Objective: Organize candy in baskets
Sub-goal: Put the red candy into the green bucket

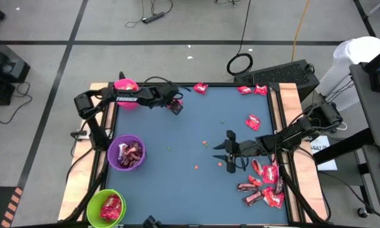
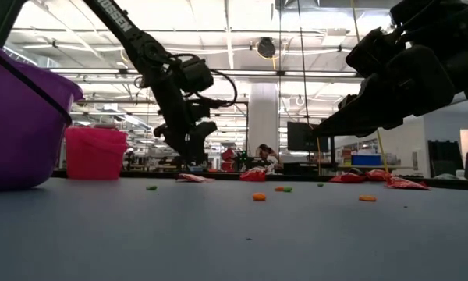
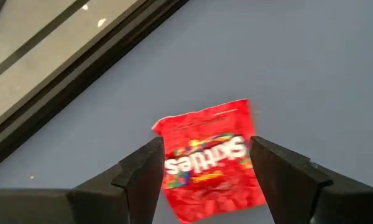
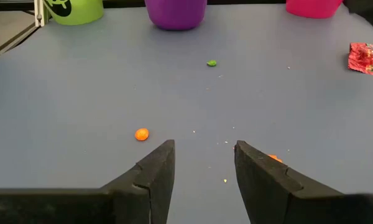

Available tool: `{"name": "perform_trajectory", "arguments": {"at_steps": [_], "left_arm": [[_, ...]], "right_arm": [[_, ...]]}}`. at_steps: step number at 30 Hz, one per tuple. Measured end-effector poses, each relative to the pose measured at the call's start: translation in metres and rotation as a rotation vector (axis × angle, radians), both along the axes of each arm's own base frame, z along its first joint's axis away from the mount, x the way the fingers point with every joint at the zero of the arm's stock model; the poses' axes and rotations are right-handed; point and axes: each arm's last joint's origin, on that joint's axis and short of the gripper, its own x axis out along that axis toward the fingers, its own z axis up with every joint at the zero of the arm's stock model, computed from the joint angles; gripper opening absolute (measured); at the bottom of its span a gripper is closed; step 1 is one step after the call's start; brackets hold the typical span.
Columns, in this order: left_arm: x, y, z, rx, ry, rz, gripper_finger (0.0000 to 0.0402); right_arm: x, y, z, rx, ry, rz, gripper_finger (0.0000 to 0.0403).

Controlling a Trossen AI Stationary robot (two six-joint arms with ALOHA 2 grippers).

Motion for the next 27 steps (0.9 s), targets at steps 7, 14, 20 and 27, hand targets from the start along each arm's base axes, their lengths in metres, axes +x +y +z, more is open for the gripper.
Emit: {"name": "perform_trajectory", "arguments": {"at_steps": [7, 14, 20, 27], "left_arm": [[-0.001, 0.010, -0.023, -0.065, 0.036, 0.005, 0.0242], [0.000, 0.014, -0.037, -0.123, 0.036, -0.018, 0.0242], [0.000, 0.013, -0.038, -0.132, 0.047, -0.054, 0.0201], [0.002, 0.009, -0.039, -0.119, 0.088, -0.151, 0.0073]], "right_arm": [[0.000, 0.000, 0.000, 0.000, 0.000, 0.000, 0.0155], [0.000, 0.000, 0.000, 0.001, 0.000, 0.000, 0.0155], [0.000, 0.000, 0.000, 0.001, 0.000, 0.000, 0.0155], [0.000, 0.000, 0.000, 0.001, 0.000, 0.000, 0.0155]]}}
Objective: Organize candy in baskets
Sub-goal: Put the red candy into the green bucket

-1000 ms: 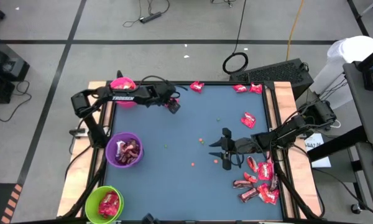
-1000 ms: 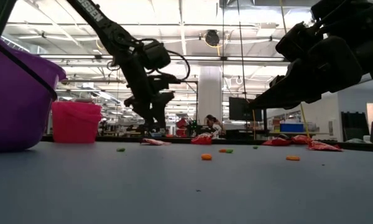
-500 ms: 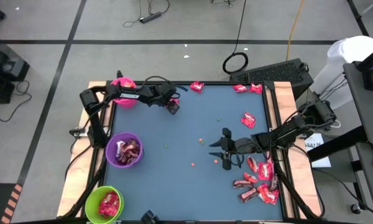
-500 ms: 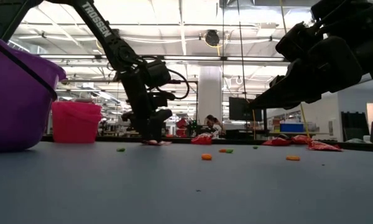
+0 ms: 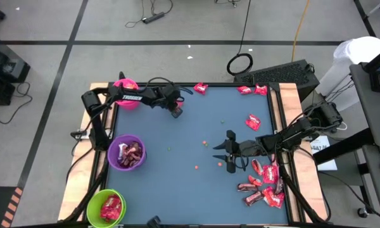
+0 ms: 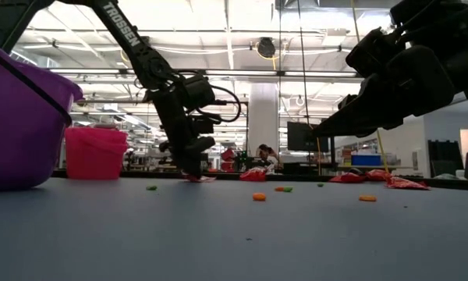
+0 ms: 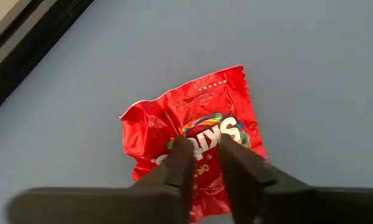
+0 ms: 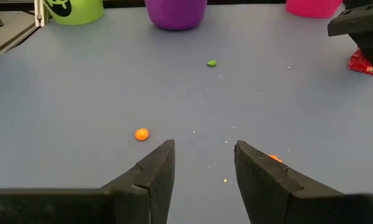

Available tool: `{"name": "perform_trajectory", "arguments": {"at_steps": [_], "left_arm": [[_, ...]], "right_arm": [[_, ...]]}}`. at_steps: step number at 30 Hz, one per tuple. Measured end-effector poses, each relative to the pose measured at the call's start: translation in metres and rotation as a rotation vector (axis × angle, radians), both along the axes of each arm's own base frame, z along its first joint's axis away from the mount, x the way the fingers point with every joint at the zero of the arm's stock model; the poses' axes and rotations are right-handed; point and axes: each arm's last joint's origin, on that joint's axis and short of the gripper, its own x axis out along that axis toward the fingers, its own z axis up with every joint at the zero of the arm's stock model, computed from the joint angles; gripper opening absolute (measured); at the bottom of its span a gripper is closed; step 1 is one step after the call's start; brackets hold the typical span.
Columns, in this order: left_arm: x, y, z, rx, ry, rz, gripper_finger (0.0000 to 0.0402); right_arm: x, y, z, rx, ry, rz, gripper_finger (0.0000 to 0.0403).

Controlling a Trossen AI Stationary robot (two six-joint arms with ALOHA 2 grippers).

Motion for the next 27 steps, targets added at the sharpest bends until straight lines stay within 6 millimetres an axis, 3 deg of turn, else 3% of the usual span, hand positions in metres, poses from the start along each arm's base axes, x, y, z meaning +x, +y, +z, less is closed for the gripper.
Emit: {"name": "perform_trajectory", "arguments": {"at_steps": [3, 5, 13, 22, 27], "left_arm": [[0.001, -0.003, -0.001, 0.006, 0.013, -0.040, 0.0020], [0.003, -0.005, -0.001, 0.008, 0.014, -0.057, 0.0007], [0.009, -0.019, 0.005, 0.003, -0.001, -0.124, 0.0003], [0.016, -0.057, 0.046, 0.044, -0.101, -0.238, 0.0001], [0.018, -0.067, 0.060, 0.064, -0.141, -0.265, 0.0011]], "right_arm": [[0.000, 0.000, 0.000, 0.000, 0.000, 0.000, 0.0155], [0.000, 0.000, 0.000, 0.000, 0.000, 0.000, 0.0155], [0.000, 0.000, 0.000, 0.003, 0.000, -0.001, 0.0155], [0.000, 0.000, 0.000, 0.004, 0.000, -0.001, 0.0155], [0.000, 0.000, 0.000, 0.004, 0.001, -0.001, 0.0155]]}}
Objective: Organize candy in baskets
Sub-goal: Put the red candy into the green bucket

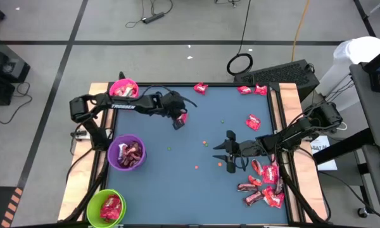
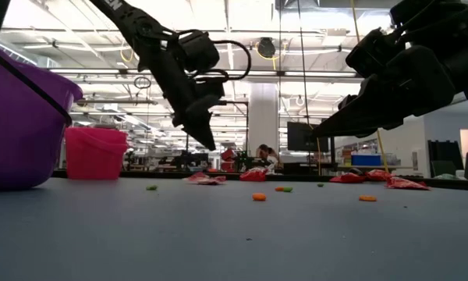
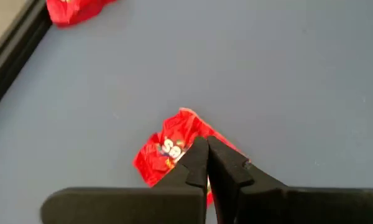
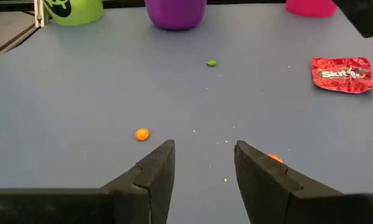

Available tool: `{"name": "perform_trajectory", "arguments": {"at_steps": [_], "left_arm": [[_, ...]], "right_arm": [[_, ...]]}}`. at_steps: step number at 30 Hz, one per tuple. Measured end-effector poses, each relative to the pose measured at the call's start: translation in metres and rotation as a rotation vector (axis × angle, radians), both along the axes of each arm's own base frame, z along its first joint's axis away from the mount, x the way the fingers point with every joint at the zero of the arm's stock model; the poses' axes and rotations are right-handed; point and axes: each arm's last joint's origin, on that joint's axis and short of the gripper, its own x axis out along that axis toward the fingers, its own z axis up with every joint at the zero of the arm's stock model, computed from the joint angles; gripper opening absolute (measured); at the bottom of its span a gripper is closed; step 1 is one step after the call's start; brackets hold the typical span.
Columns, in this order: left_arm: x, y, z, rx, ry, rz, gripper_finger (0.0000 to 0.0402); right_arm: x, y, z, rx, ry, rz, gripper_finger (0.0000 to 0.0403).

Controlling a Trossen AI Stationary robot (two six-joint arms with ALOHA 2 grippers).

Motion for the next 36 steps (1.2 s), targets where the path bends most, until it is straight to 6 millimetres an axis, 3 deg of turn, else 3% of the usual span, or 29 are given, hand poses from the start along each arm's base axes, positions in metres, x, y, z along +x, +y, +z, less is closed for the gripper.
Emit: {"name": "perform_trajectory", "arguments": {"at_steps": [4, 11, 15, 19, 24, 28, 32, 36], "left_arm": [[0.000, 0.002, 0.000, -0.005, -0.006, 0.051, 0.0059], [-0.003, 0.022, -0.014, -0.025, 0.013, 0.205, 0.0193], [-0.004, 0.029, -0.029, -0.096, 0.043, 0.214, 0.0258], [-0.004, 0.033, -0.046, -0.129, 0.090, 0.224, 0.0293], [0.000, 0.034, -0.054, -0.154, 0.081, 0.202, 0.0295], [0.004, 0.031, -0.055, -0.170, 0.058, 0.149, 0.0272], [0.005, 0.028, -0.054, -0.167, 0.055, 0.127, 0.0216], [0.006, 0.027, -0.054, -0.141, 0.058, 0.085, 0.0136]], "right_arm": [[0.000, 0.000, -0.002, -0.003, 0.009, 0.000, 0.0155], [0.002, 0.000, -0.009, -0.005, 0.031, -0.002, 0.0155], [0.002, 0.001, -0.011, 0.002, 0.035, -0.004, 0.0155], [0.002, 0.000, -0.011, 0.002, 0.032, -0.007, 0.0155], [0.003, 0.000, -0.010, -0.001, 0.025, -0.004, 0.0155], [0.003, 0.000, -0.010, -0.002, 0.024, -0.004, 0.0155], [0.003, 0.000, -0.009, -0.002, 0.019, -0.004, 0.0155], [0.003, 0.000, -0.009, -0.002, 0.019, -0.004, 0.0155]]}}
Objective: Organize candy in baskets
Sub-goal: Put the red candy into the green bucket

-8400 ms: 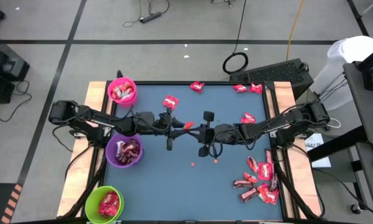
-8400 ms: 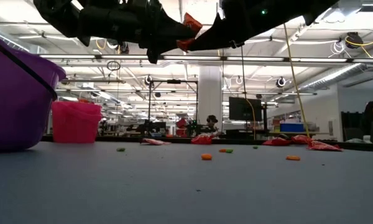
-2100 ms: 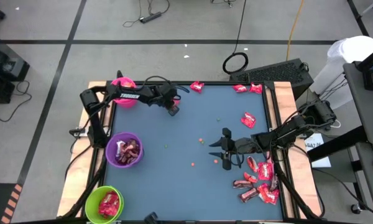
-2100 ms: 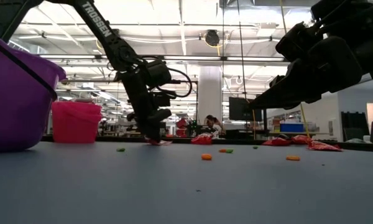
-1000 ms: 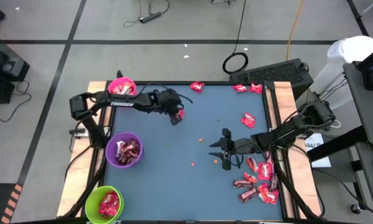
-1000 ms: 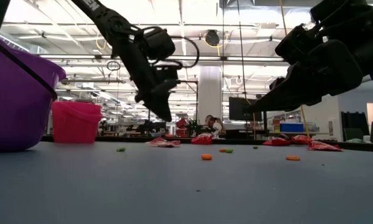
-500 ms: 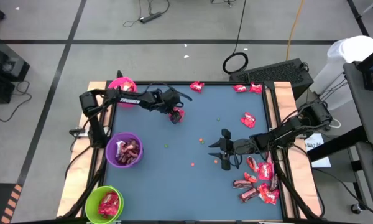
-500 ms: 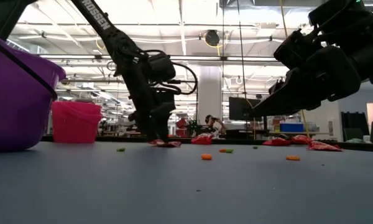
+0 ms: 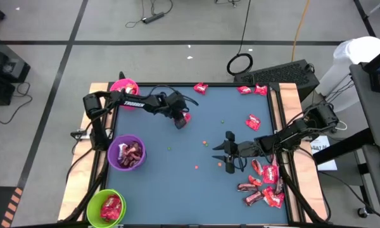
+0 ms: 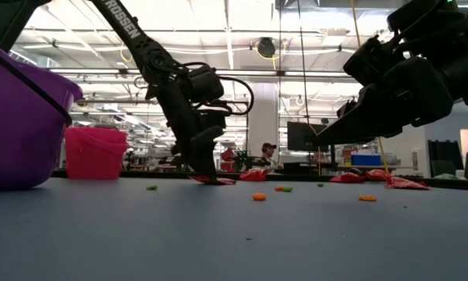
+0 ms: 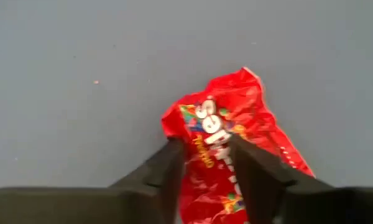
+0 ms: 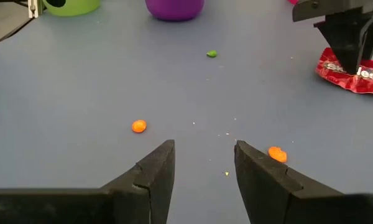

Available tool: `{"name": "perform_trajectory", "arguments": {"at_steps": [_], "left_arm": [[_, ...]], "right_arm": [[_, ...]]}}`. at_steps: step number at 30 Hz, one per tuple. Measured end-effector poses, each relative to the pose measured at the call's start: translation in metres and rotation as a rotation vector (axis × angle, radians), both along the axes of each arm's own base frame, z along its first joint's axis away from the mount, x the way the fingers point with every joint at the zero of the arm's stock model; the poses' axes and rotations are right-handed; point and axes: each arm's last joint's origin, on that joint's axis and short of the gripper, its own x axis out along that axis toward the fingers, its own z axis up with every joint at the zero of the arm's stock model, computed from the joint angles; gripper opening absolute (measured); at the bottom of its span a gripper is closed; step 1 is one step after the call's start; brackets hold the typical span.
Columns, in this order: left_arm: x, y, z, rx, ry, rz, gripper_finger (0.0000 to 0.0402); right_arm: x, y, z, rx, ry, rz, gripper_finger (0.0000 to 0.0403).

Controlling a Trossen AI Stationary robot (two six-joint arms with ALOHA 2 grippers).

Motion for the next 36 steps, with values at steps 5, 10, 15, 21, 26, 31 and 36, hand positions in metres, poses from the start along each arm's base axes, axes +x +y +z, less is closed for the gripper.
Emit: {"name": "perform_trajectory", "arguments": {"at_steps": [5, 10, 15, 21, 26, 31, 36], "left_arm": [[0.000, 0.001, 0.000, 0.030, 0.003, -0.033, 0.0030], [0.001, 0.000, 0.000, 0.041, 0.002, -0.040, 0.0008], [0.004, -0.009, 0.003, 0.050, -0.002, -0.062, 0.0003], [0.008, -0.031, 0.027, 0.077, -0.057, -0.119, 0.0002], [0.006, -0.058, 0.058, 0.104, -0.119, -0.179, 0.0001], [-0.006, -0.083, 0.091, 0.135, -0.166, -0.222, 0.0001], [-0.022, -0.106, 0.121, 0.128, -0.219, -0.262, 0.0001]], "right_arm": [[0.000, 0.000, 0.000, 0.000, 0.000, 0.000, 0.0155], [0.000, 0.000, 0.000, 0.000, 0.000, 0.000, 0.0155], [0.000, 0.000, 0.000, 0.000, 0.000, 0.000, 0.0155], [0.000, 0.000, 0.000, 0.000, 0.001, 0.000, 0.0155], [0.000, 0.000, 0.000, -0.001, 0.001, 0.000, 0.0155], [0.000, 0.000, 0.000, 0.000, 0.001, 0.000, 0.0155], [0.000, 0.000, 0.000, 0.005, 0.003, -0.003, 0.0155]]}}
